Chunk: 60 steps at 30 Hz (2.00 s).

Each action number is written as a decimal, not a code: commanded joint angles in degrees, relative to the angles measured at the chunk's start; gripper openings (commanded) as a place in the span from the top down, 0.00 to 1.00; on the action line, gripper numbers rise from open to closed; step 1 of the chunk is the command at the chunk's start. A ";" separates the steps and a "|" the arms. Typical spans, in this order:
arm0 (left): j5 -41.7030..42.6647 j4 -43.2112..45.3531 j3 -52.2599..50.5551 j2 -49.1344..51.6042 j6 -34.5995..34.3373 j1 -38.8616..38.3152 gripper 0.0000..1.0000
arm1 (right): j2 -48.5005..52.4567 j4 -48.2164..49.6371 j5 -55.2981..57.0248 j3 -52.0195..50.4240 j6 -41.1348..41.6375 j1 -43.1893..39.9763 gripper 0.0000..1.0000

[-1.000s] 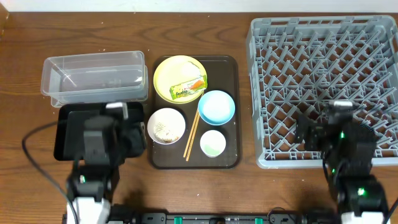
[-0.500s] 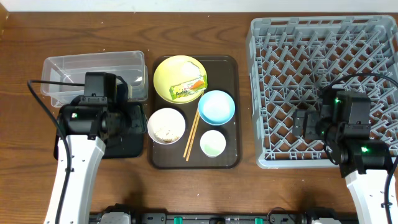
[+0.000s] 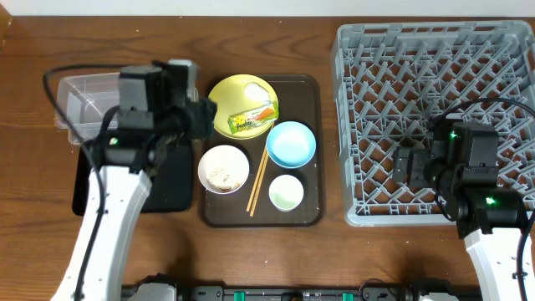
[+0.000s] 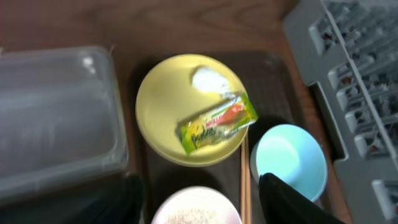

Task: Sort waste into correct bins and load items into the dishwasher rack
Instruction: 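Move the left gripper to the Apollo wrapper on the yellow plate, then grasp the Apollo snack wrapper with the left gripper and lift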

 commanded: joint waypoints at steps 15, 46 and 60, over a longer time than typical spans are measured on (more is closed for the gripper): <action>-8.68 13.66 3.89 27.28 14.45 -10.69 0.38 | -0.17 -0.04 -0.39 1.38 0.13 -0.15 0.01; -11.43 16.26 3.87 39.45 12.26 -10.69 0.91 | -0.17 -1.14 -0.37 1.38 0.11 -0.17 0.01; -11.39 18.82 3.82 32.30 13.33 -10.64 0.35 | -0.17 -1.14 -0.39 1.38 0.13 -0.17 0.01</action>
